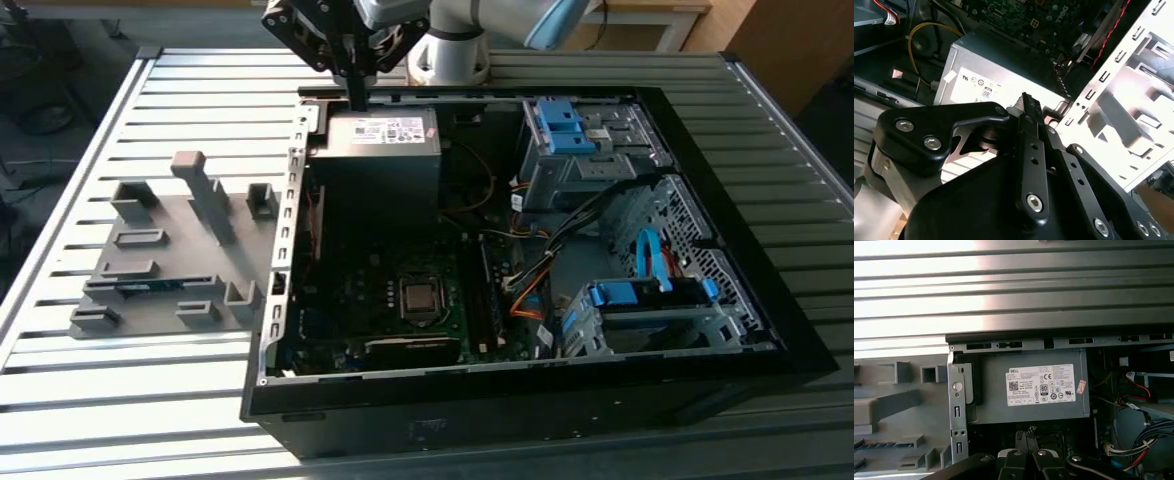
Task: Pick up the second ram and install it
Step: 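Reach for the second ram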
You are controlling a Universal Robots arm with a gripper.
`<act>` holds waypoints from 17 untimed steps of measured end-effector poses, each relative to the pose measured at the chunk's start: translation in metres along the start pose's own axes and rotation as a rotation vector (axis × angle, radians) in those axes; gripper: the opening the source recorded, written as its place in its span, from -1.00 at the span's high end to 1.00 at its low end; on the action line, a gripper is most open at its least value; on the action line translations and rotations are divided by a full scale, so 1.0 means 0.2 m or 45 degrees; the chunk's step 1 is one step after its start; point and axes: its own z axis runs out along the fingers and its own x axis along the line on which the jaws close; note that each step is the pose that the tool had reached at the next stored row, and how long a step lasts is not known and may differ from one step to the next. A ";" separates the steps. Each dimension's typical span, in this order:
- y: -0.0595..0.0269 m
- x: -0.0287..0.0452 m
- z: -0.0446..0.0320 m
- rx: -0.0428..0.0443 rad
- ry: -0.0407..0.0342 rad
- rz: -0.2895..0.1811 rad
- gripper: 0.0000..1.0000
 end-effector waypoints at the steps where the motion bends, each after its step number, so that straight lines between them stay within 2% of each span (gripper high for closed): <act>1: 0.000 0.003 0.000 0.000 0.0000 0.000 0.79; 17: -0.004 0.060 -0.001 0.000 0.0000 0.000 0.79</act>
